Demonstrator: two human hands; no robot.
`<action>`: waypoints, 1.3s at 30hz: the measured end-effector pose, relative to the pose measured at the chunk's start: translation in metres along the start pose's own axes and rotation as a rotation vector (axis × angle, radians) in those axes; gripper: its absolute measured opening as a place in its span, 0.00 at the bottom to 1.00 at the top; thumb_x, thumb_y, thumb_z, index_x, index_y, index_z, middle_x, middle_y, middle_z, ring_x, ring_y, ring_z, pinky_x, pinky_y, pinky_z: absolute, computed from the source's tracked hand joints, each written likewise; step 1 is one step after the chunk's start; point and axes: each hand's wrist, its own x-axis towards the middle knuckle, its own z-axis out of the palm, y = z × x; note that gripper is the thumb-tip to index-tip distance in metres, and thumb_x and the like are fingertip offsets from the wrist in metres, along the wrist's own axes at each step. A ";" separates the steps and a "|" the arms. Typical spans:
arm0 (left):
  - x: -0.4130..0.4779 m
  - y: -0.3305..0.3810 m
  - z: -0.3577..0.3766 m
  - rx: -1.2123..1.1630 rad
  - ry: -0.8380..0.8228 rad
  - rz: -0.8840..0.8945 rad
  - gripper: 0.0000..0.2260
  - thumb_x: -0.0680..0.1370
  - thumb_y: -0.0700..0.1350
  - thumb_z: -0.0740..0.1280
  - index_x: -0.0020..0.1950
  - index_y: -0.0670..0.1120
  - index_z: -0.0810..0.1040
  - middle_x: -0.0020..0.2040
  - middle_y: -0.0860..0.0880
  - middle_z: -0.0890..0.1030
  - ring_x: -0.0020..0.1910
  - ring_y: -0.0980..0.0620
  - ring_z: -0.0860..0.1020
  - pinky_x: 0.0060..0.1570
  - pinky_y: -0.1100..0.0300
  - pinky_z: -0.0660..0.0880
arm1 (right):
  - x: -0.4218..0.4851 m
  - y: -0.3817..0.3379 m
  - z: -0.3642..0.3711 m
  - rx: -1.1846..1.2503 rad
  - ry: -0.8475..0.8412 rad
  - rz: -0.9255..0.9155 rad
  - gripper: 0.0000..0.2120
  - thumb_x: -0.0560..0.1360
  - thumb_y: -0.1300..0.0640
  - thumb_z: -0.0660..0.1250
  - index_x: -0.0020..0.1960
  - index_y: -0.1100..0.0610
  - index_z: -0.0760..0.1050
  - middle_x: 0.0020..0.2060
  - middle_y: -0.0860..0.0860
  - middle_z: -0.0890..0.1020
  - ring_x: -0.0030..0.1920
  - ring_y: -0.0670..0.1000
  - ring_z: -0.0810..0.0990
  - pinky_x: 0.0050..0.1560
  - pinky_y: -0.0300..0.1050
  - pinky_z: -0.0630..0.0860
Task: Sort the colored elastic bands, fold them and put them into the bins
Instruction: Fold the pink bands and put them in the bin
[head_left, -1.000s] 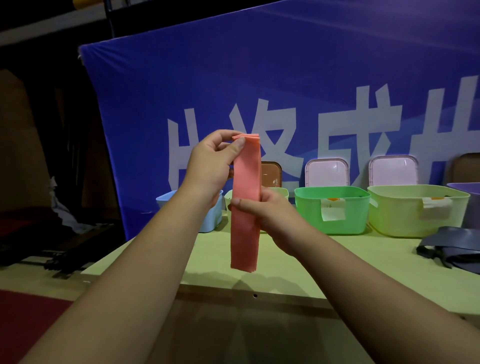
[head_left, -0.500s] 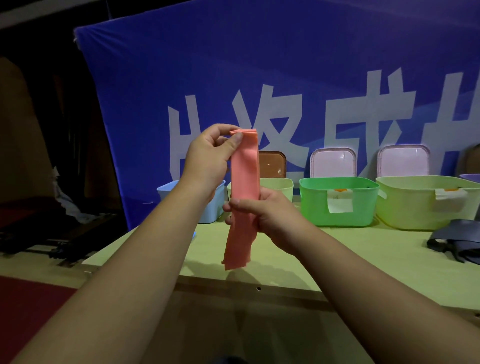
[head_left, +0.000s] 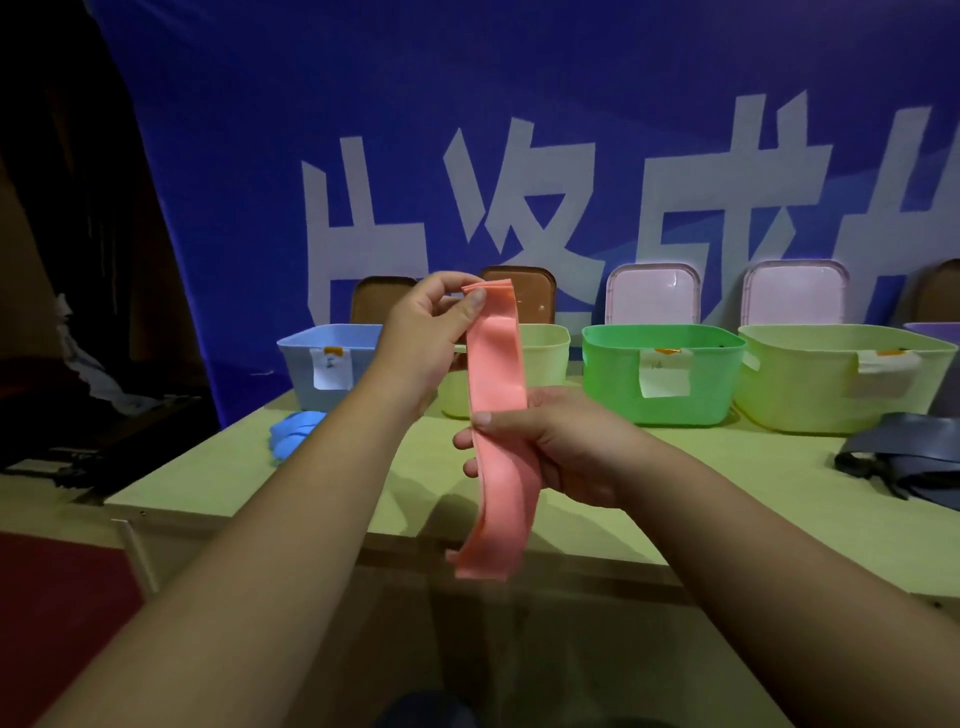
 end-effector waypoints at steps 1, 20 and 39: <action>0.002 -0.007 0.002 0.002 -0.003 -0.004 0.04 0.85 0.48 0.70 0.57 0.54 0.84 0.49 0.53 0.86 0.49 0.49 0.85 0.41 0.57 0.82 | 0.003 0.004 -0.004 -0.008 0.020 0.010 0.15 0.84 0.65 0.69 0.69 0.65 0.72 0.57 0.63 0.88 0.52 0.62 0.88 0.53 0.55 0.88; 0.053 -0.123 0.010 0.117 -0.059 -0.101 0.07 0.86 0.46 0.69 0.59 0.57 0.84 0.57 0.54 0.86 0.58 0.50 0.84 0.49 0.54 0.85 | 0.124 0.032 -0.090 -0.381 0.220 -0.007 0.13 0.81 0.55 0.74 0.64 0.56 0.82 0.56 0.53 0.87 0.57 0.57 0.86 0.56 0.53 0.85; 0.036 -0.156 0.011 0.169 -0.148 -0.190 0.05 0.85 0.51 0.69 0.57 0.56 0.86 0.51 0.55 0.88 0.53 0.48 0.86 0.55 0.46 0.85 | 0.148 0.065 -0.109 -0.461 0.438 -0.337 0.07 0.80 0.61 0.74 0.56 0.50 0.83 0.44 0.53 0.88 0.44 0.53 0.89 0.47 0.56 0.88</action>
